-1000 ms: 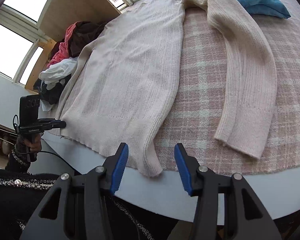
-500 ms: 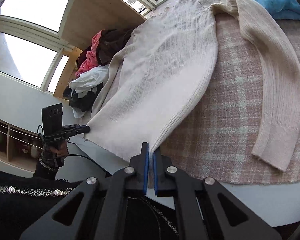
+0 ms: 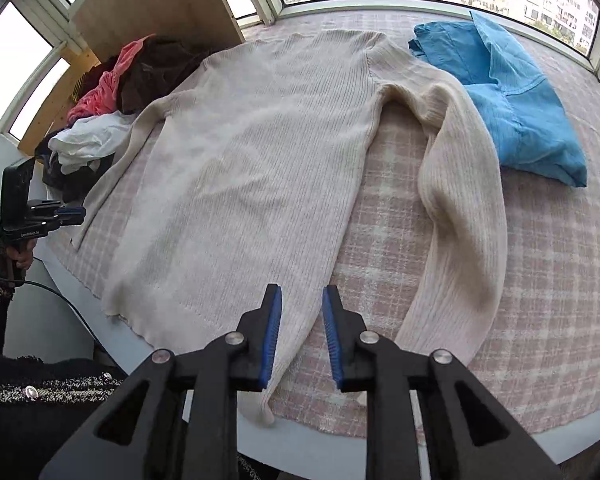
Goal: Fold clothes
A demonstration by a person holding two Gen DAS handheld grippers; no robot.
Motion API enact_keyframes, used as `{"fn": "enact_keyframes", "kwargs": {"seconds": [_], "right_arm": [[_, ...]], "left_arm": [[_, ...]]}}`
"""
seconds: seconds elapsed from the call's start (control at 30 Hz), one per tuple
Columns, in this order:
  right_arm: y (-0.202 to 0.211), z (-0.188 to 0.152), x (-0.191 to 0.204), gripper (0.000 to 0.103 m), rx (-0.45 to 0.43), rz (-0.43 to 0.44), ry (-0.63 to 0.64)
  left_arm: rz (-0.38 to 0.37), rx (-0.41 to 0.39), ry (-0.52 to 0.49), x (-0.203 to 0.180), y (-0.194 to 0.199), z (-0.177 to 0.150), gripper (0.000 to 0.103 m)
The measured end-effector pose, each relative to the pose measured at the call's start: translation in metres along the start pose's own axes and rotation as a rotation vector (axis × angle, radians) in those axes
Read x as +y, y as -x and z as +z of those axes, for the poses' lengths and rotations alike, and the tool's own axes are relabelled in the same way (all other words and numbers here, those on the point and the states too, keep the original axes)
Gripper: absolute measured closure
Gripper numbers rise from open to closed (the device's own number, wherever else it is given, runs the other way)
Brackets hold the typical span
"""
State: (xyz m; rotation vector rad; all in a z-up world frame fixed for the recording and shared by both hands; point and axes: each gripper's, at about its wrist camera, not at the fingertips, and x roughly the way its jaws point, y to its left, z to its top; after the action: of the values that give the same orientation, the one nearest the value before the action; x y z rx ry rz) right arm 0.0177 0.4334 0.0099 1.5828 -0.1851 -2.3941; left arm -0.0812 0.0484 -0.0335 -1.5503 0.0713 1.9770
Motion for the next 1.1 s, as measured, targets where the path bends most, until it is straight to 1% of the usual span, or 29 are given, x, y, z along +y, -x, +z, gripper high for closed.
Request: {"fn": "enact_keyframes", "kwargs": {"seconds": [0.03,0.1,0.17,0.2,0.23,0.27,0.3,0.37,0.4,0.47,0.5,0.53,0.57,0.63,0.67,0.73,0.77,0.8,0.83,0.87,0.97,1.03,1.1], "right_arm": [[-0.004,0.021,-0.001,0.068,-0.033,-0.006,0.015],[-0.017,0.061,-0.002,0.068,-0.097,-0.011,0.051],[-0.041,0.096,-0.001,0.07,-0.129,-0.049,0.095],[-0.057,0.113,-0.002,0.081,-0.127,-0.065,0.098],[-0.074,0.129,-0.006,0.088,-0.104,-0.067,0.077],[-0.089,0.14,-0.011,0.094,-0.077,-0.055,0.053],[-0.103,0.149,-0.015,0.094,-0.057,-0.037,0.043],[-0.128,0.162,-0.01,0.094,-0.026,-0.032,0.082],[-0.141,0.166,-0.006,0.094,-0.008,-0.047,0.113],[-0.165,0.168,0.001,0.094,0.059,-0.096,0.162],[-0.169,0.169,0.004,0.094,0.058,-0.103,0.176],[-0.165,0.17,0.007,0.094,0.043,-0.083,0.177],[-0.16,0.172,0.014,0.094,0.039,-0.051,0.183],[-0.148,0.172,0.037,0.094,0.023,0.014,0.219],[-0.145,0.172,0.054,0.093,0.018,0.048,0.254],[-0.143,0.173,0.092,0.09,0.017,0.115,0.317],[-0.145,0.175,0.112,0.087,0.021,0.155,0.341],[-0.15,0.176,0.133,0.084,0.028,0.194,0.365],[-0.156,0.177,0.154,0.084,0.034,0.228,0.388],[-0.163,0.176,0.173,0.083,0.044,0.247,0.415],[-0.185,0.166,0.222,0.082,0.078,0.259,0.506],[-0.198,0.163,0.245,0.082,0.098,0.245,0.555],[-0.207,0.161,0.26,0.082,0.119,0.226,0.592]], "left_arm": [[0.016,-0.022,-0.005,0.007,0.001,0.016,0.082],[0.068,-0.063,-0.018,0.022,-0.002,0.043,0.078],[0.123,-0.096,-0.036,0.036,-0.008,0.068,0.078],[0.15,-0.112,-0.046,0.043,-0.011,0.08,0.078],[0.17,-0.125,-0.05,0.05,-0.016,0.092,0.078],[0.166,-0.128,-0.041,0.058,-0.023,0.103,0.078],[0.169,-0.127,-0.034,0.065,-0.032,0.112,0.078],[0.239,-0.105,-0.025,0.078,-0.049,0.126,0.078],[0.277,-0.093,-0.026,0.083,-0.058,0.131,0.078],[0.323,-0.054,-0.023,0.096,-0.071,0.134,0.078],[0.338,-0.031,-0.016,0.103,-0.075,0.133,0.078],[0.344,-0.018,-0.007,0.109,-0.075,0.13,0.079],[0.325,-0.034,0.01,0.113,-0.065,0.124,0.079],[0.27,-0.096,0.052,0.115,-0.033,0.104,0.079],[0.266,-0.115,0.062,0.113,-0.017,0.087,0.078],[0.257,-0.153,0.083,0.108,0.015,0.054,0.07],[0.256,-0.166,0.095,0.106,0.029,0.037,0.068],[0.266,-0.157,0.112,0.105,0.035,0.019,0.068],[0.277,-0.142,0.136,0.104,0.039,-0.001,0.068],[0.288,-0.127,0.161,0.104,0.043,-0.021,0.068],[0.325,-0.108,0.278,0.118,0.047,-0.075,0.068],[0.366,-0.115,0.334,0.133,0.048,-0.097,0.068],[0.397,-0.126,0.37,0.149,0.05,-0.109,0.068]]}}
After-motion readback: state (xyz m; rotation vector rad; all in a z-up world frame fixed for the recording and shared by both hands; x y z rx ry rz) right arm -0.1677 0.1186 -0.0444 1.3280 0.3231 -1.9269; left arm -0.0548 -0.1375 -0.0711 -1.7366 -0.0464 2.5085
